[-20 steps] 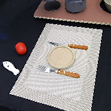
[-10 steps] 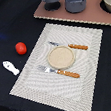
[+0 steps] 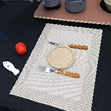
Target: Place the pan onto the stove and place the fish and sausage into the pan.
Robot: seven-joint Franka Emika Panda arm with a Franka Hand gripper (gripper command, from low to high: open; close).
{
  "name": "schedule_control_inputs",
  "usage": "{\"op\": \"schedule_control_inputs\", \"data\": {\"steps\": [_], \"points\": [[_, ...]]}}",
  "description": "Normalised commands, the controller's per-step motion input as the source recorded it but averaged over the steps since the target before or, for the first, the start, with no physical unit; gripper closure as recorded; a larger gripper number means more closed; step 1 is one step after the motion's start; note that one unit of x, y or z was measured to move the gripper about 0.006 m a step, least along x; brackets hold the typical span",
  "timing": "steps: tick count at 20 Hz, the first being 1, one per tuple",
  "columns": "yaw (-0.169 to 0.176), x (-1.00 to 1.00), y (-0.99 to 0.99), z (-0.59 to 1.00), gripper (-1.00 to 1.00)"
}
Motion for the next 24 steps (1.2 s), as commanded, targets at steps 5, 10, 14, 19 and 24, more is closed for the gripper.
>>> {"op": "schedule_control_inputs", "data": {"steps": [5, 10, 14, 19, 24], "points": [[-0.006, 0.33, 0.18, -0.05, 1.0], [-0.009, 0.31, 0.16, -0.03, 1.0], [-0.013, 0.17, 0.07, 0.11, -1.0], [-0.023, 0.03, 0.02, 0.53, -1.0], [-0.04, 0.0, -0.03, 0.77, -1.0]]}}
